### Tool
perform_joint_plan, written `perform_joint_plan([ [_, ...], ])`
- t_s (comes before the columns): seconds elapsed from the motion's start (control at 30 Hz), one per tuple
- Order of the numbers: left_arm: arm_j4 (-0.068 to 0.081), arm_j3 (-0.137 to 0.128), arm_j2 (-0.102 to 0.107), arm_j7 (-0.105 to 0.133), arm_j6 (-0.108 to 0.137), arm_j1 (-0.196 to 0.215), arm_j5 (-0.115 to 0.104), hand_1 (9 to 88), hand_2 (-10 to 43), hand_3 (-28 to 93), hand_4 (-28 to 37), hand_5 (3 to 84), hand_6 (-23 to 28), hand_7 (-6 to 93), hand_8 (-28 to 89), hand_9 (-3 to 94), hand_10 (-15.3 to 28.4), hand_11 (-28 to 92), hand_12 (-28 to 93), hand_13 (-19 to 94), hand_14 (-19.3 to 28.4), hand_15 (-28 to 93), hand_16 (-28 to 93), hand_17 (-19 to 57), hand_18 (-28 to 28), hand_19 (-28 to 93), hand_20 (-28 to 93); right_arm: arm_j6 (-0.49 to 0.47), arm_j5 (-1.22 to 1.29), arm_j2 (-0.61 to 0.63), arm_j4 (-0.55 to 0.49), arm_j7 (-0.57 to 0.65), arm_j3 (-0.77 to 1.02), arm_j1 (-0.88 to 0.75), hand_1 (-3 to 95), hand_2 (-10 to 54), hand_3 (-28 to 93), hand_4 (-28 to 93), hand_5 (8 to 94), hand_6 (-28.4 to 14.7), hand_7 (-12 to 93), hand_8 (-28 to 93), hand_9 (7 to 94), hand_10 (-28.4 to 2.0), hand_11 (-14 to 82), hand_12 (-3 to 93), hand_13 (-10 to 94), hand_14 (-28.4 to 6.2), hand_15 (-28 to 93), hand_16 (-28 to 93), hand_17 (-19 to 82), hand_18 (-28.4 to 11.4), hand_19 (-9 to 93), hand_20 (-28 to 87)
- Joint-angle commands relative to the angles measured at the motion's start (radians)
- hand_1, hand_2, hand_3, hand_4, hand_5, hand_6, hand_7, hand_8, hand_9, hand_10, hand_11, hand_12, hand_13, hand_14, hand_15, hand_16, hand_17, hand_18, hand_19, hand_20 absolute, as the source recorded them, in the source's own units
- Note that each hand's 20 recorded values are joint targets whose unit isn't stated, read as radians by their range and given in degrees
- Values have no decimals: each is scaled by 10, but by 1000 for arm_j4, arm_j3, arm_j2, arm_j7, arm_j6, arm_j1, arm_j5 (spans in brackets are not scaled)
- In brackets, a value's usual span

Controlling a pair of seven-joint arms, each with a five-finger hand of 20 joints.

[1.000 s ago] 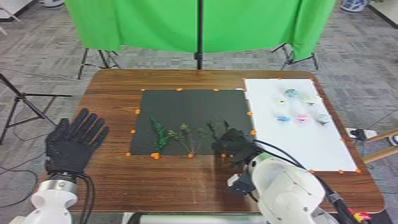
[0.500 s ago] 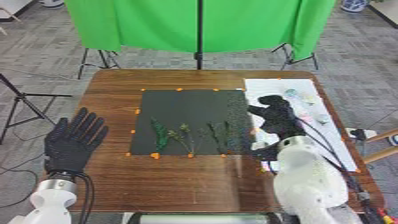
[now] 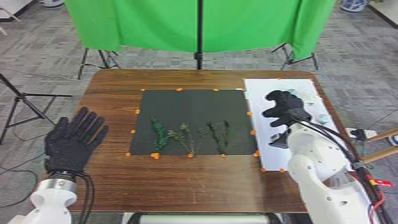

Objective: Arrange flowers

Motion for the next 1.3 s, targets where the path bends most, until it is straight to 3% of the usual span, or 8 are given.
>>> perform_joint_plan([
  [0.03, 0, 7, -11, -6, 1, 5, 3, 302, 107, 726, -221, 441, 79, 102, -76, 398, 145, 195, 145, 314, 152, 391, -21, -35, 147, 308, 188, -83, -66, -4, -7, 57, 12, -8, 504, -95, 808, -282, 468, -51, 168, -124, 429, -170, 106, 142, 387, -160, 364, 177, 228, -212, 721, 309],
  [0.43, -1, 8, -10, 0, 2, 4, 1, 302, 109, 724, -221, 442, 80, 101, -76, 398, 145, 195, 144, 314, 152, 392, -21, -35, 146, 307, 189, -92, -139, -16, 70, 103, -22, 5, 573, -95, 791, -283, 504, -44, 196, -123, 478, -173, 152, 168, 481, -134, 480, 190, 293, -210, 797, 367],
  [0.6, 1, 11, -12, -2, 1, 1, 2, 302, 109, 724, -221, 442, 80, 102, -76, 398, 146, 195, 144, 314, 151, 392, -21, -35, 147, 307, 189, -19, -93, -20, 109, 150, -30, 8, 675, -95, 659, -282, 535, -36, 232, -130, 539, -158, 218, 196, 552, -74, 410, 352, 339, -175, 772, 355],
  [0.7, 0, 12, -12, -1, 2, 3, 1, 302, 109, 725, -221, 441, 80, 101, -76, 399, 146, 195, 144, 315, 151, 392, -21, -34, 146, 307, 189, 43, -96, -19, 130, 163, -40, 6, 697, -95, 649, -282, 567, -28, 274, -135, 625, -137, 192, 298, 636, -53, 328, 392, 362, -132, 877, 173],
  [0.77, 0, 11, -12, -1, 1, 4, 0, 302, 109, 725, -221, 441, 81, 101, -76, 398, 146, 195, 144, 314, 151, 392, -21, -34, 146, 307, 189, 73, -98, -16, 136, 164, -45, 3, 709, -95, 647, -283, 585, -27, 321, -34, 690, -122, 134, 405, 677, -44, 297, 412, 386, -105, 923, 97],
  [0.83, -1, 8, -13, 2, 1, 6, -1, 301, 109, 725, -221, 441, 81, 102, -75, 398, 146, 195, 144, 314, 151, 392, -21, -34, 146, 307, 189, 114, -106, -13, 144, 159, -52, 3, 716, -95, 648, -283, 599, -31, 366, 45, 717, -114, 137, 444, 702, -40, 291, 430, 408, -95, 932, 87],
  [1.07, -3, -3, -10, 7, 0, 6, -2, 302, 108, 726, -221, 441, 82, 102, -76, 398, 145, 195, 144, 314, 152, 393, -22, -34, 146, 307, 189, 228, -104, 4, 120, 147, -71, 4, 737, -95, 679, -281, 615, -31, 422, 84, 741, -108, 156, 480, 736, -31, 287, 477, 429, -73, 932, 113],
  [1.3, -2, -19, -5, 11, 4, 4, -4, 302, 108, 725, -221, 441, 81, 103, -76, 398, 145, 196, 144, 314, 151, 393, -21, -34, 146, 307, 189, 292, -28, 24, 5, 114, -117, 28, 740, -95, 685, -282, 617, -30, 428, 88, 744, -109, 161, 488, 742, -31, 285, 490, 431, -76, 932, 125],
])
